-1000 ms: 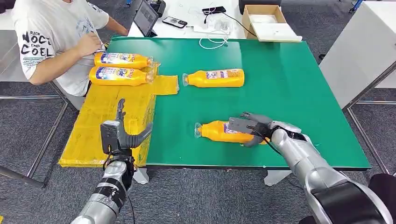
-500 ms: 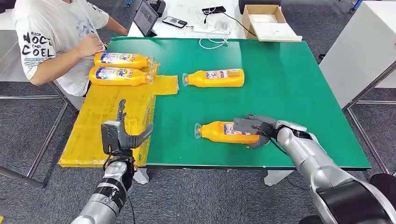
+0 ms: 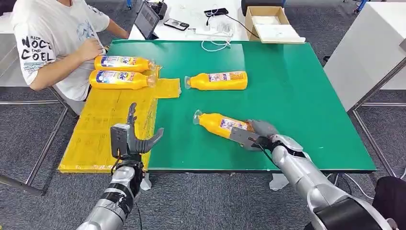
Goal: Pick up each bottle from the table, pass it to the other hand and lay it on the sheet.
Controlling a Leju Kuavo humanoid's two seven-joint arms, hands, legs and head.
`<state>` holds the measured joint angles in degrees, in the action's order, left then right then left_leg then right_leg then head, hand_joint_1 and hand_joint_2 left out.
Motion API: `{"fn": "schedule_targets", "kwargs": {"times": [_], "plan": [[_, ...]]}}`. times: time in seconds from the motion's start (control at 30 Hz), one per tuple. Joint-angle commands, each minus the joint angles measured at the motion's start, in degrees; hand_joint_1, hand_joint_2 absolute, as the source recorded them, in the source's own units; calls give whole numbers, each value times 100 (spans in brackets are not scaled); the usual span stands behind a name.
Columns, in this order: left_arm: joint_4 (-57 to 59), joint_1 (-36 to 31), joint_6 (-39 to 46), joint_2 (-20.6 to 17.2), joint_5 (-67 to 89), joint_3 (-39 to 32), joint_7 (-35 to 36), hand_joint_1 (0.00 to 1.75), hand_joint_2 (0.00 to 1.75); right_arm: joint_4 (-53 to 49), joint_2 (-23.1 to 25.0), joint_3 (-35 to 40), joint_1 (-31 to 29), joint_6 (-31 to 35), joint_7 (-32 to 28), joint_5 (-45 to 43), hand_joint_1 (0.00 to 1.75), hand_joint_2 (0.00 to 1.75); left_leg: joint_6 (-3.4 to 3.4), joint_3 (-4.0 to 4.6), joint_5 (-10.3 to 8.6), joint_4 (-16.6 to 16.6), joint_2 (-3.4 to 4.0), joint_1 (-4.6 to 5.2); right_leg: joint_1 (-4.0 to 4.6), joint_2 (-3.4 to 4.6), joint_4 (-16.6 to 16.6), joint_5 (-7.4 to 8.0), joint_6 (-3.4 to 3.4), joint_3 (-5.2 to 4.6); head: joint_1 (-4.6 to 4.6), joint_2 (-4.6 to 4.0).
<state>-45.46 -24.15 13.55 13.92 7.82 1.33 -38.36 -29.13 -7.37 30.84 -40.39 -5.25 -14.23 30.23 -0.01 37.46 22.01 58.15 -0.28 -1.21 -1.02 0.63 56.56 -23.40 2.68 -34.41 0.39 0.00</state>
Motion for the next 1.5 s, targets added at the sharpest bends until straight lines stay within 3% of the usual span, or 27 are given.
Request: {"fn": "schedule_targets", "kwargs": {"times": [0.03,0.2,0.27,0.3,0.33,0.4,0.43,0.5,0.63,0.8,0.97,1.17,1.23,1.5], "plan": [[158,-102,14,-26,-38,126,59,0,175,-5,132,-33,341,-28,37,-26,175,175,3,-11,2,-5,-4,-3,5,-9,-8,-3,-8,15,0,0],[159,-59,54,-14,-57,101,52,0,175,-245,235,-324,541,487,-98,-151,175,175,3,-18,4,-8,-2,-3,6,-8,-11,-3,-11,23,2,0],[-44,55,81,-6,-105,47,59,0,175,-1096,409,-1025,883,1394,-302,-329,175,175,4,-27,7,-10,-1,-2,6,-10,-11,-6,-17,30,0,0],[-129,99,73,-5,-114,42,79,0,175,-1438,437,-1133,994,1466,-206,-267,175,175,3,-18,6,-7,8,-2,5,1,-7,-2,-13,17,0,0],[-235,150,42,11,-169,18,120,0,175,-2091,617,-1613,1252,2072,-359,-313,175,175,5,-24,7,-10,5,1,4,-5,-7,-6,-19,23,2,0],[-340,200,28,37,-218,22,153,0,175,-2947,770,-1954,1563,2489,-397,-260,175,175,2,-8,10,-2,18,-1,5,11,1,-3,-13,3,0,0],[-392,216,-54,83,-315,32,182,0,175,-3641,1001,-2359,1840,3179,-765,-328,175,175,2,3,8,0,11,2,2,7,6,-4,-11,-4,0,0],[-417,218,-75,117,-373,64,213,0,175,-4124,1036,-2449,2033,3217,-729,-307,175,175,3,11,14,5,7,6,1,2,15,-15,-16,-11,2,0],[-483,207,-289,181,-607,164,298,0,175,-4677,1275,-2818,2306,3947,-1288,-318,175,175,4,30,6,1,-23,3,0,-13,6,-14,-7,-18,0,0],[-615,249,-531,219,-818,225,421,0,175,-4850,1360,-2950,2418,4183,-1533,-421,175,175,7,42,10,3,-28,6,-5,-20,6,-18,-11,-25,0,0],[-1326,572,-1832,177,-1858,667,988,0,175,-4819,1317,-2811,2736,3863,-1904,-422,175,175,7,32,14,0,-28,12,-10,-20,4,-21,-14,-18,0,0],[-1558,666,-1836,131,-1974,795,1083,0,175,-4641,1364,-2771,2734,3822,-2007,-424,175,175,5,48,8,-2,-20,11,-11,-10,1,-11,-6,-38,0,0],[-1913,821,-2467,42,-2259,1089,1084,0,175,-4377,1416,-2596,2820,3338,-1977,-444,175,175,5,45,9,-1,-16,10,-10,-7,1,-12,-8,-35,0,0],[-2456,1089,-2557,-54,-2436,1653,1290,0,175,-3588,1738,-2131,2845,3304,-2457,-497,175,175,4,37,14,-7,-5,7,-7,4,-5,-11,-10,-26,0,0]]}}
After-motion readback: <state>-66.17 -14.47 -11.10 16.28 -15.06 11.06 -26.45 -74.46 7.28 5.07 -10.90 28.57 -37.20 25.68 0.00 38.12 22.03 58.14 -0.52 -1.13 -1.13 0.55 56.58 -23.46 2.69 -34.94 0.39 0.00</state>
